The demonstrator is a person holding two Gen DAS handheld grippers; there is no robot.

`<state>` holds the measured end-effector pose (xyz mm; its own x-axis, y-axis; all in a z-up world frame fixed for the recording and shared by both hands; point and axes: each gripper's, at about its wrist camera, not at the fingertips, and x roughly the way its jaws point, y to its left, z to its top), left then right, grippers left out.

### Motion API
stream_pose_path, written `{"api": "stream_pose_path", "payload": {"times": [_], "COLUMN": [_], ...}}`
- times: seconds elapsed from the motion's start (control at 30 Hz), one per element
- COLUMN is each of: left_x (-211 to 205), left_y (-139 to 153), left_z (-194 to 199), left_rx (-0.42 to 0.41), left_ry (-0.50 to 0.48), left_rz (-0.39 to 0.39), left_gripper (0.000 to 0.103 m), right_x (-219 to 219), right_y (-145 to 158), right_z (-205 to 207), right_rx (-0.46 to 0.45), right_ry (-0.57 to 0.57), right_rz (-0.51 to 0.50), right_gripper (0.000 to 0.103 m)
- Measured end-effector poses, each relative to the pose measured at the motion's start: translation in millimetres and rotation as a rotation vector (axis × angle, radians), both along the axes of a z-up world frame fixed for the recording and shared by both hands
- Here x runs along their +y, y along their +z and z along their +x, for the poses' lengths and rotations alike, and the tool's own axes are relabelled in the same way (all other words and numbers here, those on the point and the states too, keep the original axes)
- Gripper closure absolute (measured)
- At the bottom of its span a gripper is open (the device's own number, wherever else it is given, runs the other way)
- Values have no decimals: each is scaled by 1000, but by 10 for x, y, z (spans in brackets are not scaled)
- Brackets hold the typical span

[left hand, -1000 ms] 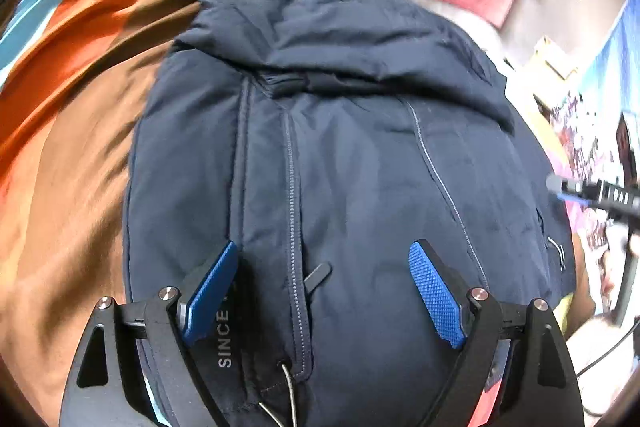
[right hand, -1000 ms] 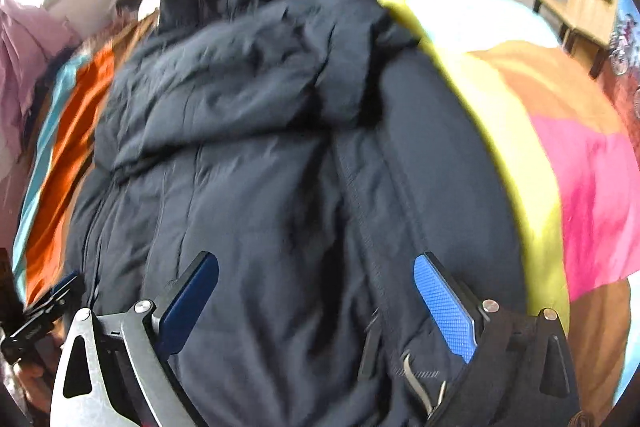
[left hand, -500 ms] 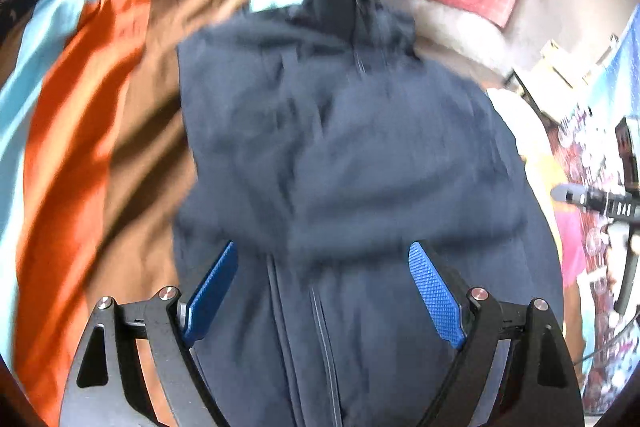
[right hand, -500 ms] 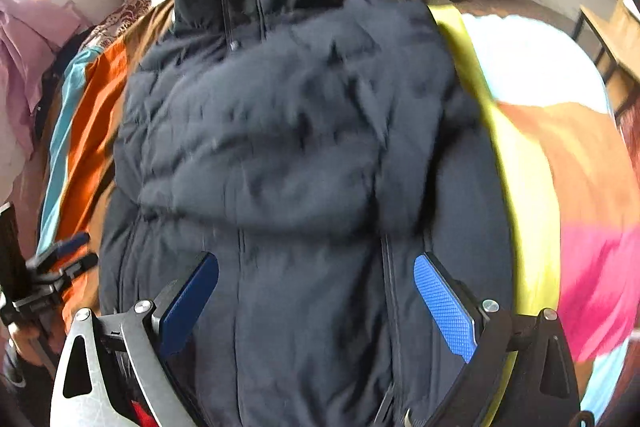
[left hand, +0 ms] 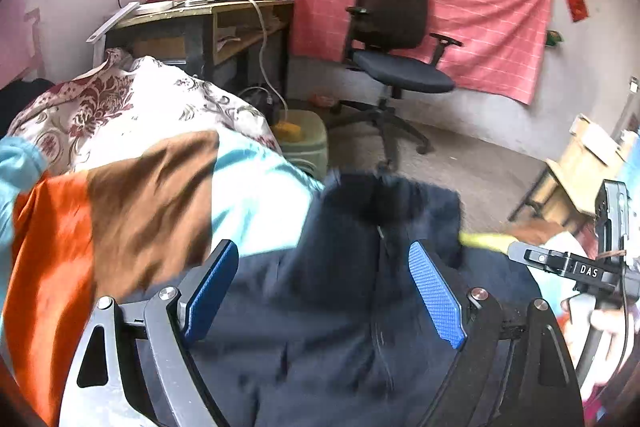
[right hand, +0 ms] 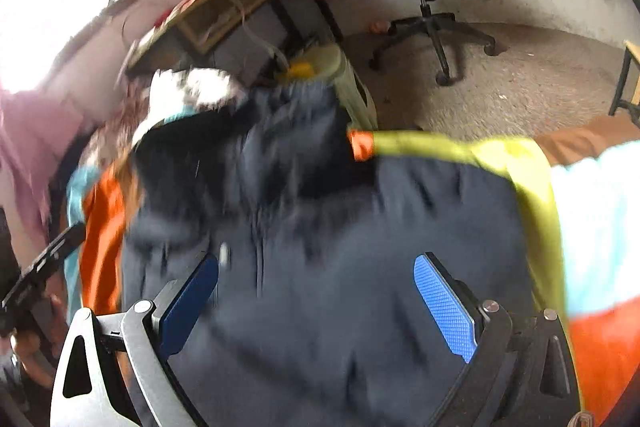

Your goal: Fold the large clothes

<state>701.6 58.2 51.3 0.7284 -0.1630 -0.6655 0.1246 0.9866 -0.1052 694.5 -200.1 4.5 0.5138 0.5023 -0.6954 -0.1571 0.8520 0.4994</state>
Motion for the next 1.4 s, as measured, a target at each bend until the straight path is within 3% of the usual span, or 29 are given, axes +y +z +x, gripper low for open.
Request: {"api": "stream_pose_path", "payload": {"times": [0.13, 0.2, 0.27, 0.37, 0.47, 0.53, 0.57, 0.6, 0.73, 0.83, 1.03, 1.27, 1.4], "left_x": [-1, 6, 0, 40, 59, 97, 125, 148, 237, 291, 280, 135, 88], "left_y": [-108, -202, -255, -308, -276, -245, -222, -191, -3, 157, 345, 206, -28], "left_z": [342, 452, 532, 570, 500, 409, 345, 261, -52, -428, -1294, -2362, -2681], "left_rx": [-27, -4, 29, 56, 54, 43, 37, 28, -25, -85, -156, -201, -179], "left_ry": [34, 34, 20, 18, 8, 10, 10, 10, -14, -47, -125, -239, -248], "left_rz": [31, 40, 48, 17, -36, -48, -60, -74, -124, -135, -121, -43, -34], "left_gripper": [21, 30, 66, 85, 93, 95, 96, 96, 98, 99, 99, 100, 100], "right_x": [-21, -19, -20, 20, 80, 135, 154, 160, 53, -4, -46, 52, 114], "right_y": [-78, -145, -227, -321, -380, -445, -465, -479, -334, -56, 548, 676, 580], "right_z": [637, 908, 1108, 1354, 1519, 1552, 1535, 1503, 1192, 907, -101, -1257, -1874], "right_rx": [-20, -15, -1, 26, 39, 63, 70, 77, 21, -59, -247, -401, -444], "right_ry": [-73, -115, -147, -164, -159, -150, -149, -149, -129, -71, 65, 112, 117], "right_rz": [88, 121, 168, 220, 252, 257, 255, 252, 268, 251, 154, 17, -63], "right_gripper": [4, 4, 6, 9, 12, 37, 59, 72, 89, 91, 91, 92, 92]}}
